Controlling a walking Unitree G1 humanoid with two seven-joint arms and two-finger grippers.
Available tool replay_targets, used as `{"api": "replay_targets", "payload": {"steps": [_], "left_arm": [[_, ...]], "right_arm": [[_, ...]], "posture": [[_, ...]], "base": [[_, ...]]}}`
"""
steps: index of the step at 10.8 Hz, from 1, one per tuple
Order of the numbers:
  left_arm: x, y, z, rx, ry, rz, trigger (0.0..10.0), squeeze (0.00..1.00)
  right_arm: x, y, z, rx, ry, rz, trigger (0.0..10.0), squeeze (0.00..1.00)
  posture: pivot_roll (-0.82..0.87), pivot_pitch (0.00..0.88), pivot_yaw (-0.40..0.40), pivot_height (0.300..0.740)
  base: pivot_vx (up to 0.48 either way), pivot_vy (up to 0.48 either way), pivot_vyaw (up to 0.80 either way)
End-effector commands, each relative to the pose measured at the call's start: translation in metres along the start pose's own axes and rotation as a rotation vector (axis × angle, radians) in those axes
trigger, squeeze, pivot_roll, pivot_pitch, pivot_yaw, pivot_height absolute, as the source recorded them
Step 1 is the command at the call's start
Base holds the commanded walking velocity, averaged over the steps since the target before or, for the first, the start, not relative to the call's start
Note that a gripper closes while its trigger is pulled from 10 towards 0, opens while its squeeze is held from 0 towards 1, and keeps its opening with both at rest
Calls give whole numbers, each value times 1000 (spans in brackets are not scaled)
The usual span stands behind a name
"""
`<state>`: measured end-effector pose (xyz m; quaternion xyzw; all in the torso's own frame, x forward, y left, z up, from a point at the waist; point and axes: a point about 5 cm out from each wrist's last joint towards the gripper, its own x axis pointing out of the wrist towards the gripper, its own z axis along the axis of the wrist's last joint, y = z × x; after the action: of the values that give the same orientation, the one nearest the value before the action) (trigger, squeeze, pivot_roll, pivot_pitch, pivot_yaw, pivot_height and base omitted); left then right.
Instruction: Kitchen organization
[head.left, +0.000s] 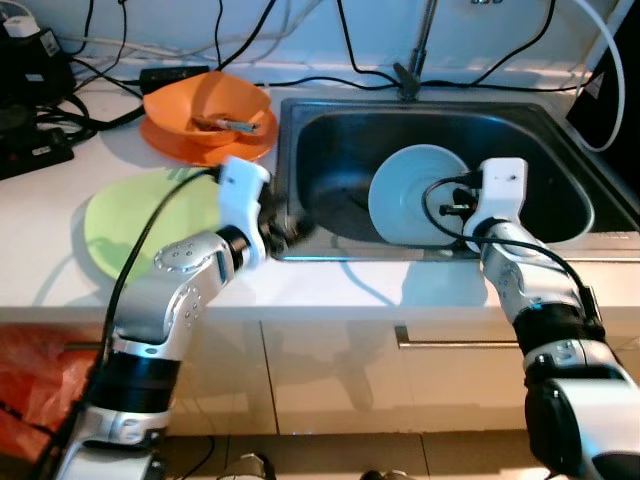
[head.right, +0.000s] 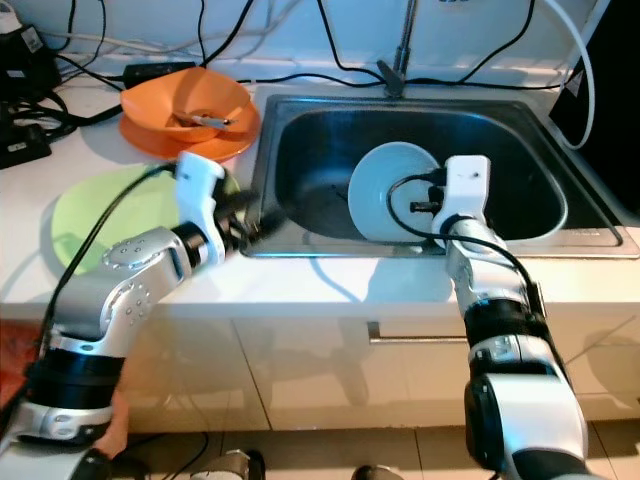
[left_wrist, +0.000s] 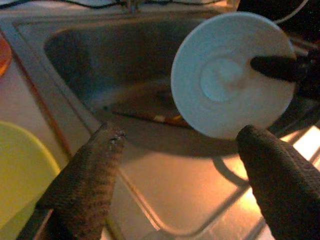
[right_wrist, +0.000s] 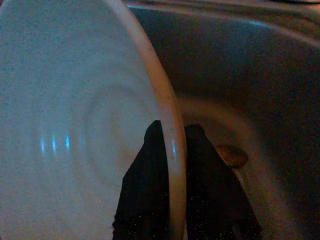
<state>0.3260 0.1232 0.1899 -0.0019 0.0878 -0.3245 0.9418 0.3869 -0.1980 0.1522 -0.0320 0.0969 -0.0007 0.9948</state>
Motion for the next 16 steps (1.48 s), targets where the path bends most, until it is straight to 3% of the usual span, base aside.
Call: {"api": "replay_targets", "payload": {"steps": [1,3,4,5,6,7,8,16], "left_arm": [[-2,-4,3,48,57,-53,10000,1000],[-6,-3,3,53,94,-58,10000,1000],[-11,-3,0,67,148,-75,10000,1000],[-12,-3,0,71,157,-78,10000,1000],[-14,-3,0,75,171,-83,10000,1000],[-16,-3,0,78,183,-87,10000,1000],[-16,-2,2,79,186,-85,10000,1000],[-15,-3,0,66,183,-67,10000,1000]], "right_arm": [[3,10,-15,-112,56,67,0,0],[3,18,-24,-222,80,109,0,0],[3,25,-31,-263,94,144,3529,0],[3,27,-32,-272,96,153,3529,0],[3,29,-34,-287,100,165,10000,0],[3,32,-35,-292,101,176,10000,859],[3,35,-36,-287,101,183,10000,1000],[3,32,-37,-251,84,183,10000,1000]], "posture": [[116,119,14,740],[130,129,21,740],[157,143,31,740],[157,143,31,740],[166,146,36,740],[173,149,37,740],[174,150,37,740],[152,134,2,740]], "base": [[0,0,0],[0,0,0],[0,0,0],[0,0,0],[0,0,0],[0,0,0],[0,0,0],[0,0,0]]}}
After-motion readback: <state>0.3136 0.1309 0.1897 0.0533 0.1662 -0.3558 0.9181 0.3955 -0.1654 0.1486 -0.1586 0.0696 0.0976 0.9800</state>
